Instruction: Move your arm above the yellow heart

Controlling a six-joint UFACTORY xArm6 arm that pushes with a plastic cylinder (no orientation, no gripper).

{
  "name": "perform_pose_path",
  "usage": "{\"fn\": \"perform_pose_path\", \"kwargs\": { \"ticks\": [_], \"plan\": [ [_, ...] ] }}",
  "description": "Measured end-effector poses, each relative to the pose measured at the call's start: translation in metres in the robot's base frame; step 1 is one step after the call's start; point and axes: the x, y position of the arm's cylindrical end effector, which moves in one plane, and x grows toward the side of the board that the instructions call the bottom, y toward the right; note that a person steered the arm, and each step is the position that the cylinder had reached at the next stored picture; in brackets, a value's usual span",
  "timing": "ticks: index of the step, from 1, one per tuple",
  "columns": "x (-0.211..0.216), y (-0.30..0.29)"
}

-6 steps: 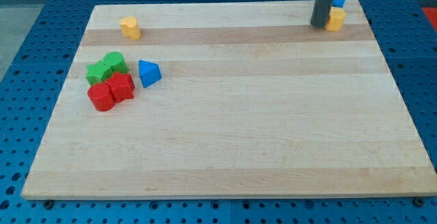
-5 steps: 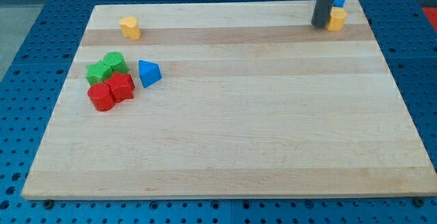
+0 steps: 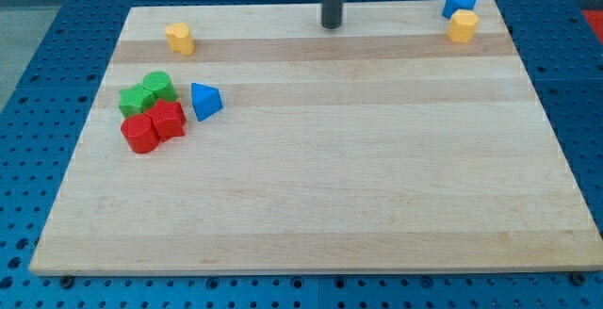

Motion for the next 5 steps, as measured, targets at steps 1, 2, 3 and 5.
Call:
{"fn": "perform_pose_path", "kwargs": {
  "ticks": [1,2,3,5],
  "plan": [
    [-0.016,-0.050],
    [-0.029,-0.110],
    [-0.030,-0.165],
    [-0.019,-0.255]
  ]
}}
